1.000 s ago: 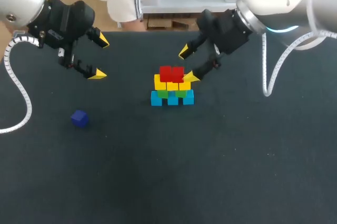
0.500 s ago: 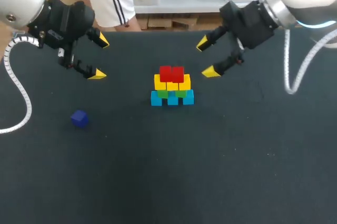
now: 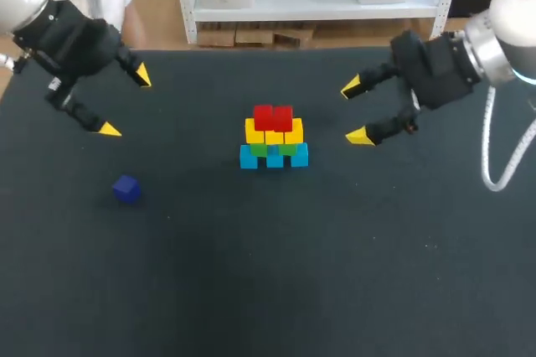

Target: Place the blue cubes, place green cubes on the blue cubes, place the yellow cubes on the green cubes, then place the red cubes on the yellow cubes, and place purple cube on the red cubes.

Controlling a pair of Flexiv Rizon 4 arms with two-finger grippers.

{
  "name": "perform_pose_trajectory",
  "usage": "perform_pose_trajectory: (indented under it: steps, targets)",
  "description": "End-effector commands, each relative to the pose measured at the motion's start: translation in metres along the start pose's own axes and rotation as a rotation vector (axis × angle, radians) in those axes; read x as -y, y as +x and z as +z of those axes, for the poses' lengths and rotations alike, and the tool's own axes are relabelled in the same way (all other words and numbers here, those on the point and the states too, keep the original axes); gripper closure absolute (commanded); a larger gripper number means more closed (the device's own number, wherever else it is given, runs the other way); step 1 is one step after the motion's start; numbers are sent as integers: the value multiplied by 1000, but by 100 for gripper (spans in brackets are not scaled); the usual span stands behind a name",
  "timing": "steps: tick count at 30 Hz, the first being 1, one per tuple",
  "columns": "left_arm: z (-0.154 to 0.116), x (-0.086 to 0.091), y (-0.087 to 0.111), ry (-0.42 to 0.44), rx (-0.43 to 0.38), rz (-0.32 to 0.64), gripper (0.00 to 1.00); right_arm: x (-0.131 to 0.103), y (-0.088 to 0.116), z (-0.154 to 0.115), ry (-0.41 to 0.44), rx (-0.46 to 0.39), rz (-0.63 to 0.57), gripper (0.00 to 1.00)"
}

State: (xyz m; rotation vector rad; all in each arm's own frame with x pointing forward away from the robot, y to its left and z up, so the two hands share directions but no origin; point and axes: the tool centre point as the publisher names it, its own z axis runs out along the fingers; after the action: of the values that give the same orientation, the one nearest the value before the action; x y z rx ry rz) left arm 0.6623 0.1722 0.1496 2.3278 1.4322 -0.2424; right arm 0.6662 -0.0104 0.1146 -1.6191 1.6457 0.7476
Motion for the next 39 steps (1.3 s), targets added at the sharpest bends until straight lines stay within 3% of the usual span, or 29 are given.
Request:
perform_pose_trajectory:
  steps: [1, 19, 30, 39]
  targets:
    - [3, 2, 8, 21, 23, 37, 0, -8, 7, -9, 35, 6, -7, 0]
    - [22, 19, 20, 20, 16, 13, 0, -5, 50, -51, -17, -95, -30, 0]
    - [40, 44, 23, 36, 40, -14, 0, -5, 50, -51, -17, -95, -30, 0]
    - [66, 63, 34, 80, 26, -98, 0, -5, 50, -51, -17, -95, -30, 0]
